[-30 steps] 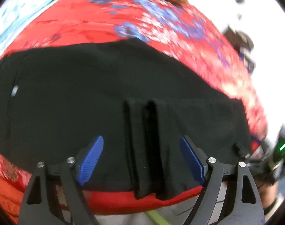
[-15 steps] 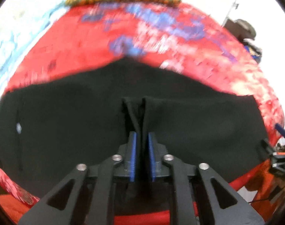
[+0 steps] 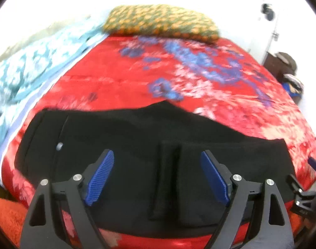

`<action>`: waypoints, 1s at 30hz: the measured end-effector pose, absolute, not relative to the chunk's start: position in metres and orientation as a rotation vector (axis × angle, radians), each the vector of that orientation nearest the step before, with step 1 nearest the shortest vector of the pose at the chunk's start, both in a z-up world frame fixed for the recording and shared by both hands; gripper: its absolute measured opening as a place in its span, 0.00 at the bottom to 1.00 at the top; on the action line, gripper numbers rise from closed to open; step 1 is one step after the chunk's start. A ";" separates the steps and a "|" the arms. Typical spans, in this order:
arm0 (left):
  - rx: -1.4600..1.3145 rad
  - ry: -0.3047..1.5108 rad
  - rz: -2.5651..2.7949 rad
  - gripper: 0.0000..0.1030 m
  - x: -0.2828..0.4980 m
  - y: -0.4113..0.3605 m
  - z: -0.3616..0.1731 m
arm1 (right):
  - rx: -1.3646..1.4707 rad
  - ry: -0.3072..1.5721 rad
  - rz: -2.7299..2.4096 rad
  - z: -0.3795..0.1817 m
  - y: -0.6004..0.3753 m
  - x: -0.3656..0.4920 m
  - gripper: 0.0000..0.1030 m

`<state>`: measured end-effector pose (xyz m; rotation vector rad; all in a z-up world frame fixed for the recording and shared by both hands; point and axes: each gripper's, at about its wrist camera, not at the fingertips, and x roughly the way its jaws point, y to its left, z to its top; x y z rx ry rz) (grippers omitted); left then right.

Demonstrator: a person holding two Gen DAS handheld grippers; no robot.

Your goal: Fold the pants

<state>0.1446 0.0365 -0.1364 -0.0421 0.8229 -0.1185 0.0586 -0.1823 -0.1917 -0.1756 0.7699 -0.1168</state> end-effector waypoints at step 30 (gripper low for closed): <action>0.185 1.072 -0.283 0.95 0.136 -0.029 -0.210 | -0.214 0.823 -0.067 -0.206 -0.171 0.061 1.00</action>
